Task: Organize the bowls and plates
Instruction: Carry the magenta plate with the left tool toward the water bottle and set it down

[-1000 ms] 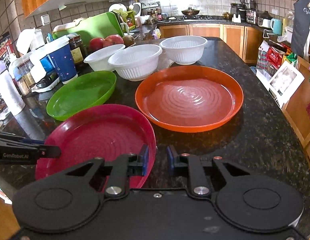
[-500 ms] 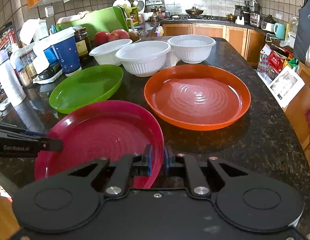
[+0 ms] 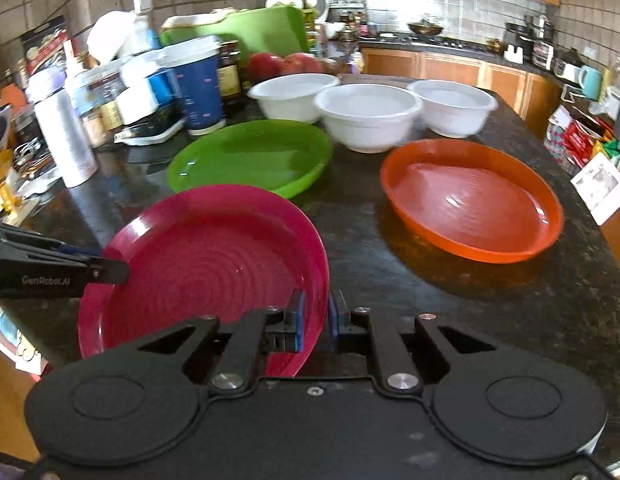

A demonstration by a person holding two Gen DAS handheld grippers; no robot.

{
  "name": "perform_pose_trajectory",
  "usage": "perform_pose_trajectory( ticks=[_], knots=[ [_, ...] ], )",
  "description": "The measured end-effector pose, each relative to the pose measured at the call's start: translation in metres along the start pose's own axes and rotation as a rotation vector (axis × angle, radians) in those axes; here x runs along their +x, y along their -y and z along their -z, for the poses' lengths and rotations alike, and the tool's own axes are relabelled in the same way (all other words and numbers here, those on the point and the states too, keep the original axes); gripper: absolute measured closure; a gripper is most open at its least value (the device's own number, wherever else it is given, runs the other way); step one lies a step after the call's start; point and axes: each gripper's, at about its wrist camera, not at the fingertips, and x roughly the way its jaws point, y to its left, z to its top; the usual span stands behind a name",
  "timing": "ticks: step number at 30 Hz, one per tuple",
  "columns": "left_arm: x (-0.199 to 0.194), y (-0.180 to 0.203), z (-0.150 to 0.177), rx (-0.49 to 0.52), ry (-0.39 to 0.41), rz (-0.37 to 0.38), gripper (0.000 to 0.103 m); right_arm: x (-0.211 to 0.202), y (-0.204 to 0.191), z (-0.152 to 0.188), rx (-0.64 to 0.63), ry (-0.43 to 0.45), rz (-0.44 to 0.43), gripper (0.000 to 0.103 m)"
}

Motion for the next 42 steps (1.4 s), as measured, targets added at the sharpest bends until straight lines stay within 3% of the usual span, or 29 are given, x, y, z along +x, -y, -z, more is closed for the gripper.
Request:
perform_pose_trajectory(
  ticks=[19, 31, 33, 42],
  knots=[
    [-0.012, -0.106, 0.009, -0.07, 0.019, -0.157, 0.079, 0.047, -0.104, -0.031, -0.095, -0.025, -0.15, 0.089],
    [-0.002, -0.129, 0.007, -0.029, 0.004, -0.11, 0.077, 0.062, -0.124, -0.035, -0.052, -0.045, -0.121, 0.088],
    [-0.003, -0.129, 0.008, -0.025, 0.022, -0.111, 0.067, 0.061, -0.124, -0.034, -0.046, -0.045, -0.117, 0.087],
    [-0.016, -0.131, 0.005, -0.019, 0.099, -0.098, 0.064, 0.051, -0.122, -0.034, -0.016, 0.031, -0.043, 0.079]
  ],
)
